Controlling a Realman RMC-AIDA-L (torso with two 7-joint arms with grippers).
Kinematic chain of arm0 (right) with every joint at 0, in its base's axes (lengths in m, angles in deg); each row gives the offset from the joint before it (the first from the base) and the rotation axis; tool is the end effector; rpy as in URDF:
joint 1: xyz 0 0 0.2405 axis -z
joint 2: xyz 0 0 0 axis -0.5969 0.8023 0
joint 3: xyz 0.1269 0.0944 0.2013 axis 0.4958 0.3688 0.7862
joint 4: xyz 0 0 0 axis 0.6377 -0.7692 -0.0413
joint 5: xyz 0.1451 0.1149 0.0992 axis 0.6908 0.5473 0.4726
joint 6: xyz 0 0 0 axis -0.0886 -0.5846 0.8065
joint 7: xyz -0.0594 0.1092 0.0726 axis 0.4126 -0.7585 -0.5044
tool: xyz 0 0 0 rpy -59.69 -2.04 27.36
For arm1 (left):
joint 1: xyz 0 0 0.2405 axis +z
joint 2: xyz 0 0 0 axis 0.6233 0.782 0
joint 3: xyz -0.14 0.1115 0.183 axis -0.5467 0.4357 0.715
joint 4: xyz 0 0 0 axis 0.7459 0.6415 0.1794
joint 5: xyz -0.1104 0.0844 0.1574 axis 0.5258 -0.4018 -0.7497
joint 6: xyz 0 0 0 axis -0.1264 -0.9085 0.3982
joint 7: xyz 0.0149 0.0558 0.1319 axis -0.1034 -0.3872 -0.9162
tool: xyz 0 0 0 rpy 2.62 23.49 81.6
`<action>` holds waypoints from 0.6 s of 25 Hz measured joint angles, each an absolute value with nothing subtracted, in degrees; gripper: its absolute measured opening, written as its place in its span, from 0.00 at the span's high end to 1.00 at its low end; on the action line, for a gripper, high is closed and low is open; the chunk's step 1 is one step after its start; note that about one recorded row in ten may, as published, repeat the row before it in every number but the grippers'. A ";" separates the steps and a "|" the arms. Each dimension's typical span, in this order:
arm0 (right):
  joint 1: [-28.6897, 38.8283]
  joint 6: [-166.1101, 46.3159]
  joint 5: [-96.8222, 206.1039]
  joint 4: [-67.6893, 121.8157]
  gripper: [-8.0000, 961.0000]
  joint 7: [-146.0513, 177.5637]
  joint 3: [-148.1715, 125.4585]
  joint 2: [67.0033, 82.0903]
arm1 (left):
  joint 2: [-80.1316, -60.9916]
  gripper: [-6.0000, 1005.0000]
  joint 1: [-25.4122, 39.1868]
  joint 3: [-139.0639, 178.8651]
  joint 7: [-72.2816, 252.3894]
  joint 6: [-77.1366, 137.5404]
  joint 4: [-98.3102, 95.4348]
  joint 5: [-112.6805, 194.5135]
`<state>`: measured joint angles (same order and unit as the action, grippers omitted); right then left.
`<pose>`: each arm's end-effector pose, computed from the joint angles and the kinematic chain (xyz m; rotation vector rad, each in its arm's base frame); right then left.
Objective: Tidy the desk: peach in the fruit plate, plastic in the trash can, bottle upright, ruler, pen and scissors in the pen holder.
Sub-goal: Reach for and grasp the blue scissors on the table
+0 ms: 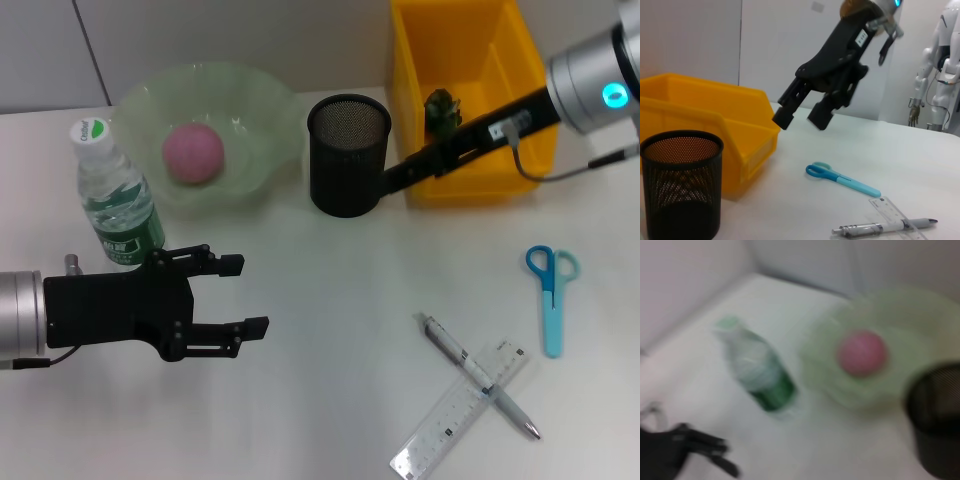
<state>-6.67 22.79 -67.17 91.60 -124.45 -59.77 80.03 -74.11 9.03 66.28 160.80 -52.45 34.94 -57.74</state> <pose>0.1515 0.3937 0.0400 -2.6223 1.1525 0.0670 -0.2491 0.3174 -0.0189 -2.9005 -0.3395 -0.6409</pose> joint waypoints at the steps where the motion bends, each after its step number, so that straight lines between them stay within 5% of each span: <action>1: -8.34 23.89 -70.54 91.64 0.16 -128.79 -60.07 79.89 | -74.11 0.17 8.99 66.29 160.78 -52.37 34.94 -57.74; 15: -19.53 31.00 -91.26 77.22 0.16 -147.46 -59.66 77.10 | -74.12 0.17 9.22 66.28 159.52 -51.91 34.93 -57.69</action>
